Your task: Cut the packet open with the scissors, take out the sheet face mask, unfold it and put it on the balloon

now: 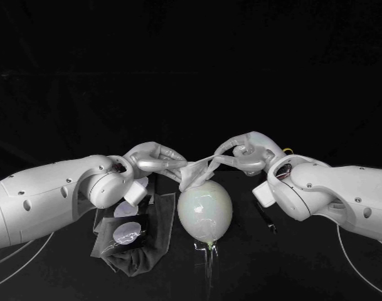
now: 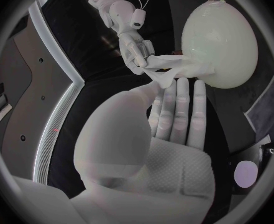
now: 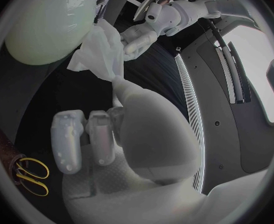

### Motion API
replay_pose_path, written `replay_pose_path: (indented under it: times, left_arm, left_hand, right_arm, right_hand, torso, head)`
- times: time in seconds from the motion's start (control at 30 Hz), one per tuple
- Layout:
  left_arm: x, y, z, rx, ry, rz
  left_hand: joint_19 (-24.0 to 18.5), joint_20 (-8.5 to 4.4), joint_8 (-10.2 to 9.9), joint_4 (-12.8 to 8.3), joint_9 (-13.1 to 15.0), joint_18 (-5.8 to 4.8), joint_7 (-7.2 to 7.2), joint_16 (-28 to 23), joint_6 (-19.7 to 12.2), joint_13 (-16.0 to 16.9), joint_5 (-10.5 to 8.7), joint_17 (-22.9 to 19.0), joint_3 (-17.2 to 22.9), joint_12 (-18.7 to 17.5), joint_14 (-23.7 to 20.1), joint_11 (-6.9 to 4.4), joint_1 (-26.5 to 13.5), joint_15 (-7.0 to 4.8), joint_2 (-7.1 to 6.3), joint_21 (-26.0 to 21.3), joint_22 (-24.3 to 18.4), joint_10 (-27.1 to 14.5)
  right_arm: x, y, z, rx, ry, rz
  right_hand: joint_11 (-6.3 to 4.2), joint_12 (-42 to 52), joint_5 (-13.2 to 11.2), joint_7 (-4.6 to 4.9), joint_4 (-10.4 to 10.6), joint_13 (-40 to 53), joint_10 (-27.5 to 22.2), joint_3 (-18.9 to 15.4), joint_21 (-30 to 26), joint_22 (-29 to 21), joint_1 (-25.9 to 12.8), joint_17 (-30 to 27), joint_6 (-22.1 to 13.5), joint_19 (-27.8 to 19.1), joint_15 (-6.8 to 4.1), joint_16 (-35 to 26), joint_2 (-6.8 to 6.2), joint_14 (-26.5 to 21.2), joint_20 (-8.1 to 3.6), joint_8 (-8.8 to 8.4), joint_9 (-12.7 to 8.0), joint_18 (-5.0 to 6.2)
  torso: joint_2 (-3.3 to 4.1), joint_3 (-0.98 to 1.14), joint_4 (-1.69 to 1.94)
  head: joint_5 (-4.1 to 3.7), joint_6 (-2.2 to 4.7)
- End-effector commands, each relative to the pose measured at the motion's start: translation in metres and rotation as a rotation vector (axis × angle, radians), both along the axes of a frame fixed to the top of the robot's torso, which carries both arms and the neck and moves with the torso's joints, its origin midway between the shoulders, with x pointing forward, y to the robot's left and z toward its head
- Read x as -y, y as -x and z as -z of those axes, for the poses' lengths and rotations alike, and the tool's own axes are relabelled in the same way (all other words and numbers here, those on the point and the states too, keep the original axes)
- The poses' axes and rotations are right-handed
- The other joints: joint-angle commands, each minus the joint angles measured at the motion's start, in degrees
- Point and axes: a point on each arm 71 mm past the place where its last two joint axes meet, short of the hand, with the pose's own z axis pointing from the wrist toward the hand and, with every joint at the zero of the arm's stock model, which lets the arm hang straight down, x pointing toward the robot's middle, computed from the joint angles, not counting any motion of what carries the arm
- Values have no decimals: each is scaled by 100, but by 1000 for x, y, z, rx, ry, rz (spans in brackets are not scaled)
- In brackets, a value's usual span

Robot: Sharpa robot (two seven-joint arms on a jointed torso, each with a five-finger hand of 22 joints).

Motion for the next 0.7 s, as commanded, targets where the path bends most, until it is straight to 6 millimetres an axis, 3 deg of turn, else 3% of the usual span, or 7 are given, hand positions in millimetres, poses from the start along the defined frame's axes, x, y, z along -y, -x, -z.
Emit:
replay_pose_path:
  times: [0.03, 0.7]
  left_arm:
    - [-1, -1, 0, -33, 27, -29]
    - [-4, -3, -1, -25, 42, -97]
  left_hand:
    - [12, -20, 37, -43, 121, 112, -20, 35, 33, 11, 18, 6, 30, 22, 2, 0, -1, -30, 62, 47, 15, 56]
    - [19, -49, 50, -106, 136, 112, -21, 76, 50, 15, 18, -1, 99, 32, 7, -9, -3, -45, 59, 112, 52, 76]
  right_arm:
    - [1, 2, -1, 17, 18, -17]
    - [2, 5, -2, 24, 29, -21]
  right_hand:
    - [-147, -23, 16, -5, -5, 976, 310, 33, 37, 1508, 17, 1510, 31, 612, -51, 20, 11, 605, -13, 25, 13, -80]
    - [-147, -23, 16, -5, -5, 976, 310, 33, 37, 1508, 17, 1510, 31, 612, -51, 20, 11, 605, -13, 25, 13, -80]
  torso:
    - [-1, 1, -3]
    - [3, 0, -2]
  head:
    - [0, 5]
    - [0, 1]
